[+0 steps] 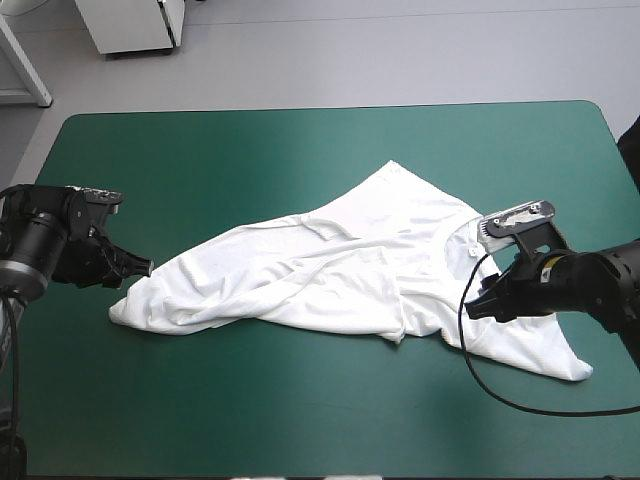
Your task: Fold the cloth
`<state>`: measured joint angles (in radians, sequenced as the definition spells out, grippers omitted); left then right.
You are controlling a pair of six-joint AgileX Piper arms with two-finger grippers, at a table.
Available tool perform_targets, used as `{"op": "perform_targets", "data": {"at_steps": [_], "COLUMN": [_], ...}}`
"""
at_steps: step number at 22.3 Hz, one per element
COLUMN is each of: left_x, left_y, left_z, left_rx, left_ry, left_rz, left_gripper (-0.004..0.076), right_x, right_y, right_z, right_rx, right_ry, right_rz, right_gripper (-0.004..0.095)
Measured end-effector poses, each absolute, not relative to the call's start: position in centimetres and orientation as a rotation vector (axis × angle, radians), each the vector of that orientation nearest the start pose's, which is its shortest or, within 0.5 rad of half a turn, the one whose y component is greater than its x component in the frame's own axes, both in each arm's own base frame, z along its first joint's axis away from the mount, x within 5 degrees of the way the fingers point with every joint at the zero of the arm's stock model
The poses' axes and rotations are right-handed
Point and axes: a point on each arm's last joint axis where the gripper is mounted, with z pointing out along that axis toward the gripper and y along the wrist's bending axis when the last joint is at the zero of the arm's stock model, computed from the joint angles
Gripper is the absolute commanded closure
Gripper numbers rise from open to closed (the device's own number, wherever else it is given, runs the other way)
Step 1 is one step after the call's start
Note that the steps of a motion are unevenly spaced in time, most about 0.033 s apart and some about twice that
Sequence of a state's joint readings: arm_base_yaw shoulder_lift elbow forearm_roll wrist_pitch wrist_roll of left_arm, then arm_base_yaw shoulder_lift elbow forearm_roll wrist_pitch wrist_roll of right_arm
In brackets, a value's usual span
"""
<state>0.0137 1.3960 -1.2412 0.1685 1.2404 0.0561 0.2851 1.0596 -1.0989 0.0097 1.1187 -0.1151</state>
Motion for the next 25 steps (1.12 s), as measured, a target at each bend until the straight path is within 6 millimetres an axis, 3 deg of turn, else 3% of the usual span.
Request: {"op": "perform_targets", "data": {"at_steps": [6, 11, 18, 21, 25], "left_x": [28.7, 31.3, 32.2, 32.3, 32.3], "left_y": [5.0, 5.3, 5.1, 5.1, 5.2], "left_z": [29.2, 24.4, 21.0, 20.8, 20.7], "left_rx": [0.037, 0.053, 0.089, 0.085, 0.085], "left_ry": [2.951, 3.072, 3.119, 3.125, 3.131], "left_rz": [0.052, -0.027, -0.097, -0.106, -0.104], "left_gripper": [0.0345, 0.0344, 0.0358, 0.0460, 0.0750], "right_x": [18.3, 18.3, 18.3, 18.3, 18.2], "right_y": [5.5, 5.5, 5.5, 5.4, 4.7], "right_z": [36.5, 36.5, 36.5, 36.5, 36.4], "right_rx": [-0.508, -0.508, -0.508, -0.511, -0.498], "right_ry": [2.517, 2.517, 2.517, 2.521, 2.550], "right_rz": [0.081, 0.081, 0.081, 0.064, -0.024], "right_gripper": [0.0354, 0.0354, 0.0354, 0.0354, 0.0354]}}
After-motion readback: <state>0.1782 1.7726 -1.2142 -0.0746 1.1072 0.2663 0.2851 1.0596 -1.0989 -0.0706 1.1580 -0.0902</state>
